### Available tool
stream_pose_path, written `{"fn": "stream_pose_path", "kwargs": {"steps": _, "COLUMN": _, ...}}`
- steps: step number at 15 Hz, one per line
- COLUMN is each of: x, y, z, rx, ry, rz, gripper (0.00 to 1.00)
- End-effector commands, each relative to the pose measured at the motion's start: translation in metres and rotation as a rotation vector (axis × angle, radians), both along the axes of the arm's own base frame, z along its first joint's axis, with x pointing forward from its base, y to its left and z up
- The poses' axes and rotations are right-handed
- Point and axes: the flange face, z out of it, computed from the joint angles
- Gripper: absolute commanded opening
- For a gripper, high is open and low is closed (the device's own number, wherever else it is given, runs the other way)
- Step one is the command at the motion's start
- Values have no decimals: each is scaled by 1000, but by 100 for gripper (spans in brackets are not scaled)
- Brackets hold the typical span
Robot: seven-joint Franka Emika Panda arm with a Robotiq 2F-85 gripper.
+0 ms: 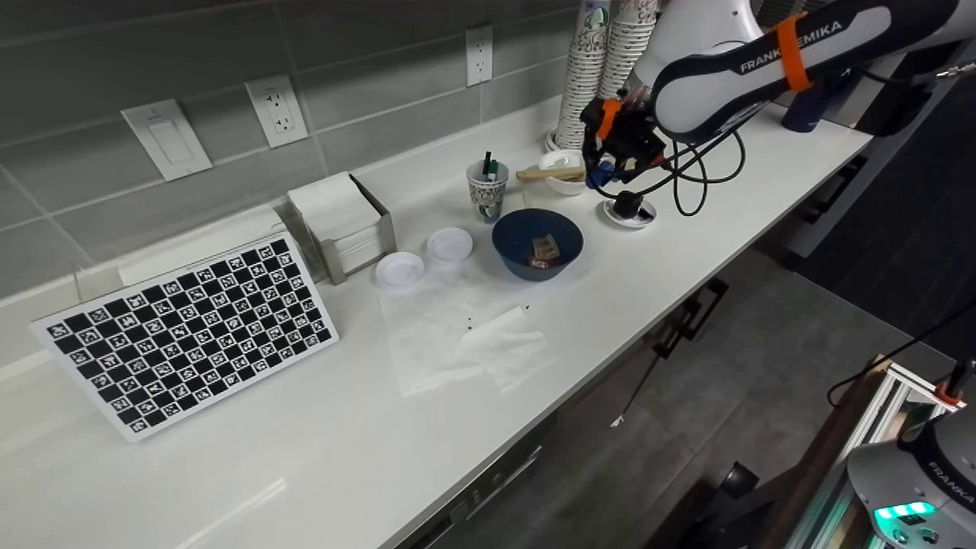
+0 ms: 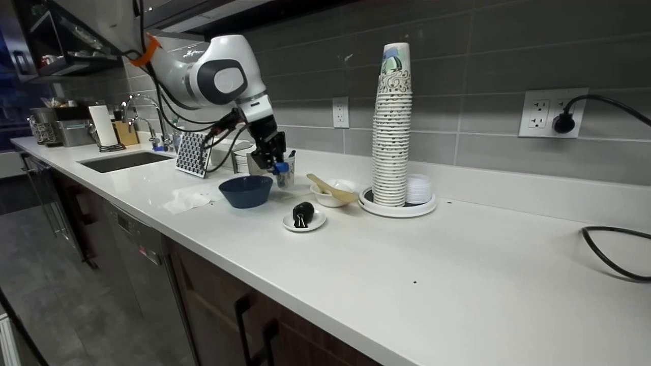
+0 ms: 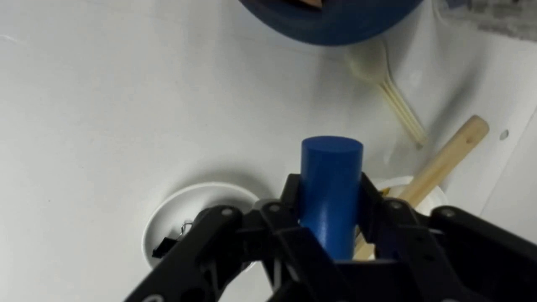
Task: Remove the blue cylinder plush block from the blue bowl and put it on the countertop
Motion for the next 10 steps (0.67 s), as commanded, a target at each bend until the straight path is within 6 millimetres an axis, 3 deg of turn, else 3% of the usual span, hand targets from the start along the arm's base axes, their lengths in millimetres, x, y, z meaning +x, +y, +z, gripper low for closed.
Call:
{"fn": "stream_pose_path", "kwargs": {"steps": 1, "x": -4, "y": 11, "z": -13, "rx": 62, "ry": 30, "rz": 156, "gripper": 9}}
{"fn": "stream_pose_path", "kwargs": {"steps": 4, "x": -8, "y": 11, "z": -35, "rx": 15, "ry": 155, "rz": 237, "gripper": 9}}
{"fn": "stream_pose_path", "kwargs": {"steps": 10, "x": -13, "y": 9, "z": -61, "rx": 18, "ry": 291, "rz": 348, "gripper": 9}}
